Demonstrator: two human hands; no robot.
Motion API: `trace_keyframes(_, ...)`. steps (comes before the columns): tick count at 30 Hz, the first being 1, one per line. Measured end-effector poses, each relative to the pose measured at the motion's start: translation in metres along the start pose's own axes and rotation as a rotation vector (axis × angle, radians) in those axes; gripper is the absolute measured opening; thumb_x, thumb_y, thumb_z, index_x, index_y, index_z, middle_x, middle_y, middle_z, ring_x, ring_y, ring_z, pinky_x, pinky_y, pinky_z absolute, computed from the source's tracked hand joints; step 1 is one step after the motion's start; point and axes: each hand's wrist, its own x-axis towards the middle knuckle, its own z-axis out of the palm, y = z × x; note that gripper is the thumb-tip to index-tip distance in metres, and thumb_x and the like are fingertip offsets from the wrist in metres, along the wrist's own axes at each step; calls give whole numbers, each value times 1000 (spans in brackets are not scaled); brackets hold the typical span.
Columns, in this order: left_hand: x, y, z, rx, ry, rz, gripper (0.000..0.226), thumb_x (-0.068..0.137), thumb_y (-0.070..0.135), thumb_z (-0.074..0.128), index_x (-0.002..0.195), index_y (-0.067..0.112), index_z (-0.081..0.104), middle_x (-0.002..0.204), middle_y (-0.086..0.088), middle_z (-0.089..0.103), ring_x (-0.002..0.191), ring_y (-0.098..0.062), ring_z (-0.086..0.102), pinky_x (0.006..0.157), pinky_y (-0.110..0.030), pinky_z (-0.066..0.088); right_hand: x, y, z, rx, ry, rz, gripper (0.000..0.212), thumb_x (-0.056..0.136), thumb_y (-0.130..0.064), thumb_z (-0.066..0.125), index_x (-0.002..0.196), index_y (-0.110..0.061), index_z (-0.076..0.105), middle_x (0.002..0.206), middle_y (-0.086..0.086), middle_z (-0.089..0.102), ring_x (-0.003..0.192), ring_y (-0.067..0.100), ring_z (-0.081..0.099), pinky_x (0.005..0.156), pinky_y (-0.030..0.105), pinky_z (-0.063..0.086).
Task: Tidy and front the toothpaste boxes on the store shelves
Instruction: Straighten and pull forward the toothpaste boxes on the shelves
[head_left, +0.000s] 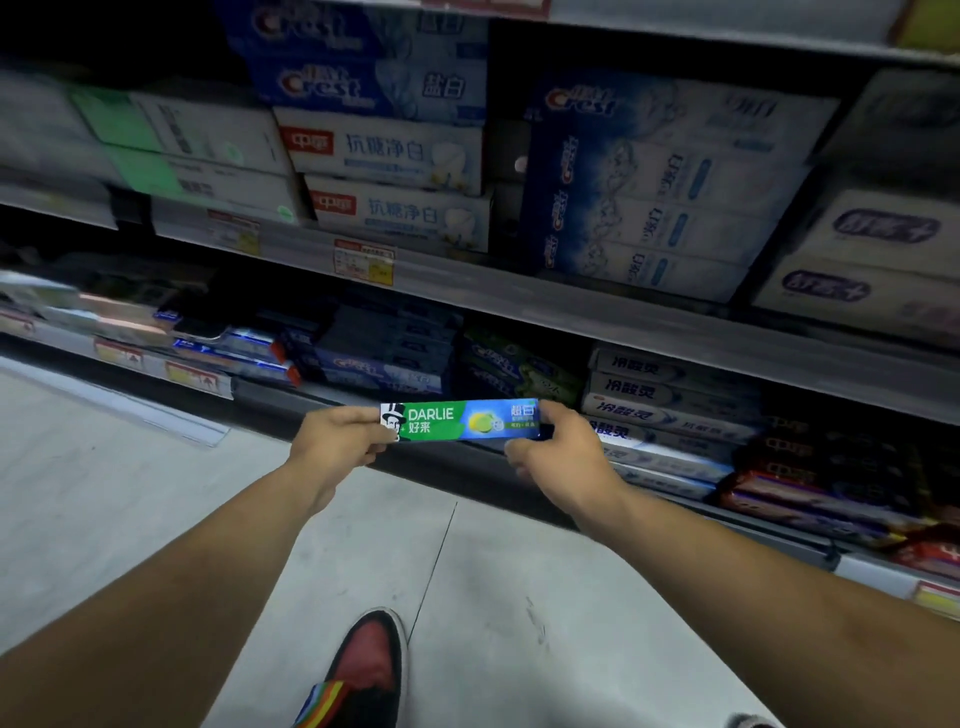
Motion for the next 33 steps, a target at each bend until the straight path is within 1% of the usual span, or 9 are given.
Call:
trace_keyframes(3,-27,22,2,7,-60,57,18,79,-1,81,86,15,77,90,-10,78,95,-30,73,92,-44,59,-26,-4,-31,59,59,-3,23,84,-3,66,86,-26,65,86,2,69,69,17,57,62,28,50)
trace_keyframes(6,-56,51,17,17,-141,124,16,80,0,81,90,12,79,88,-8,79,96,-31,74,91,-45,59,-52,-6,-67,19,147,-57,38,84,-7,72,117,-25,66,110,-5,59,91,8,60,69,9,41)
trace_keyframes(8,-74,69,31,13,-153,195,18,80,1,81,95,11,79,89,-8,79,95,-32,74,89,-44,60,-64,-7,-94,-23,204,-121,52,82,-10,74,133,-16,64,117,-5,57,104,9,59,79,9,40)
trace_keyframes(10,-89,87,46,10,-157,264,22,80,2,81,101,10,79,91,-7,79,95,-30,74,89,-43,61,-77,-9,-120,31,225,-132,54,79,-10,77,132,-10,65,118,-1,62,102,10,64,83,9,46)
trace_keyframes(14,-115,117,76,59,-196,378,22,80,6,82,99,17,80,89,-4,79,96,-28,74,92,-44,59,-100,-4,-169,130,299,-155,55,69,-22,76,123,-13,71,115,3,71,101,12,71,97,37,56)
trace_keyframes(17,-139,138,102,81,-196,458,21,80,9,83,95,23,81,86,-2,79,94,-29,74,93,-50,58,-116,0,-200,171,377,-174,43,81,-2,73,122,-12,70,116,5,70,98,11,70,95,33,55)
trace_keyframes(22,-190,157,147,61,-246,545,23,82,14,82,87,37,82,88,3,79,91,-22,74,94,-49,57,-146,10,-255,258,478,-228,36,87,0,68,106,-31,63,117,0,67,102,8,65,85,25,51)
trace_keyframes(29,-260,186,226,84,-340,685,34,86,15,78,117,28,76,106,9,73,99,-7,69,96,-31,53,-180,46,-336,289,610,-257,46,88,9,62,118,-25,60,124,2,62,98,-8,60,70,10,51)
trace_keyframes(33,-291,202,276,137,-383,793,42,89,21,75,130,32,68,114,13,66,100,-1,63,90,-27,52,-187,64,-378,368,740,-267,45,90,6,61,122,-25,60,122,1,62,102,-2,61,73,16,52)
